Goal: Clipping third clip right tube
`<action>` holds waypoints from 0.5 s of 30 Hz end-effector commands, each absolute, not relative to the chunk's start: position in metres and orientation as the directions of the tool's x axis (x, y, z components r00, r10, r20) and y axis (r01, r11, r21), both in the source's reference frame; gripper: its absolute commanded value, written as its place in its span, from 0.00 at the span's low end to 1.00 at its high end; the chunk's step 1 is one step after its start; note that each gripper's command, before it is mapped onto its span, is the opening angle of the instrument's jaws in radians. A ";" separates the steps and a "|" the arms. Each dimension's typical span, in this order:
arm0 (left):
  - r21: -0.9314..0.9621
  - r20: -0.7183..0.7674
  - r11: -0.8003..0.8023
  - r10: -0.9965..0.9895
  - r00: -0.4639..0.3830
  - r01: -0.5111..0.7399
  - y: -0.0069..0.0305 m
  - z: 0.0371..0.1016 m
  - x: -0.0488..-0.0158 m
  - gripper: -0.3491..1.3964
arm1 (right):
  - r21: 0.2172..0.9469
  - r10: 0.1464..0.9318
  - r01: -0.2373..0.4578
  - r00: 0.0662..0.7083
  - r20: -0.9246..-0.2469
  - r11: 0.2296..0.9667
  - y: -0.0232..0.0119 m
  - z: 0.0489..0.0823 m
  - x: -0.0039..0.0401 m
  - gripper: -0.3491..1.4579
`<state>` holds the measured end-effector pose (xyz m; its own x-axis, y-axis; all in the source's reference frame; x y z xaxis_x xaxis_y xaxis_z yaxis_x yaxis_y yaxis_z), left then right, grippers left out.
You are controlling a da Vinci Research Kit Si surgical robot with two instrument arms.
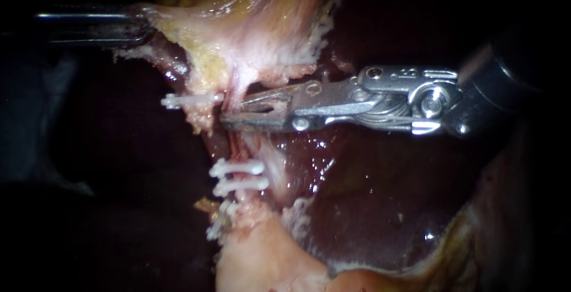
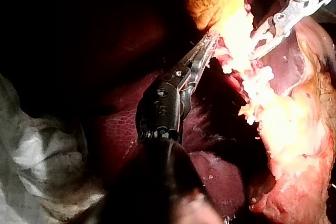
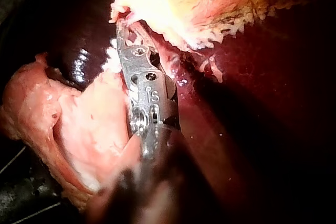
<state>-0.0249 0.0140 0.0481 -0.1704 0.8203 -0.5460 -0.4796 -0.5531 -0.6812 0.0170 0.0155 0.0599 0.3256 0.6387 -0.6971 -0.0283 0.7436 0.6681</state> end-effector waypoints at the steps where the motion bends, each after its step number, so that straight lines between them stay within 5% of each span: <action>1: -0.681 -0.546 -0.553 0.820 -0.170 -0.480 0.0140 0.0481 -0.0249 0.00 | 0.668 0.639 -0.029 0.325 -0.697 0.744 0.0155 0.0599 0.0169 0.11; 7: -0.681 -0.546 -0.553 0.820 -0.170 -0.480 0.0140 0.0481 -0.0249 0.00 | 0.668 0.638 -0.028 0.325 -0.697 0.744 0.0155 0.0599 0.0168 0.16; 10: -0.681 -0.546 -0.553 0.820 -0.170 -0.480 0.0140 0.0481 -0.0249 0.00 | 0.667 0.641 -0.026 0.312 -0.702 0.744 0.0155 0.0600 0.0167 0.33; 15: -0.681 -0.546 -0.553 0.820 -0.170 -0.480 0.0140 0.0481 -0.0249 0.00 | 0.667 0.646 -0.021 0.273 -0.713 0.745 0.0155 0.0601 0.0168 0.45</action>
<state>-0.0249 0.0140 0.0481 -0.1704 0.8205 -0.5457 -0.4801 -0.5527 -0.6812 0.0168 0.0154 0.0601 0.2729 0.6454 -0.7135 -0.0201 0.7453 0.6664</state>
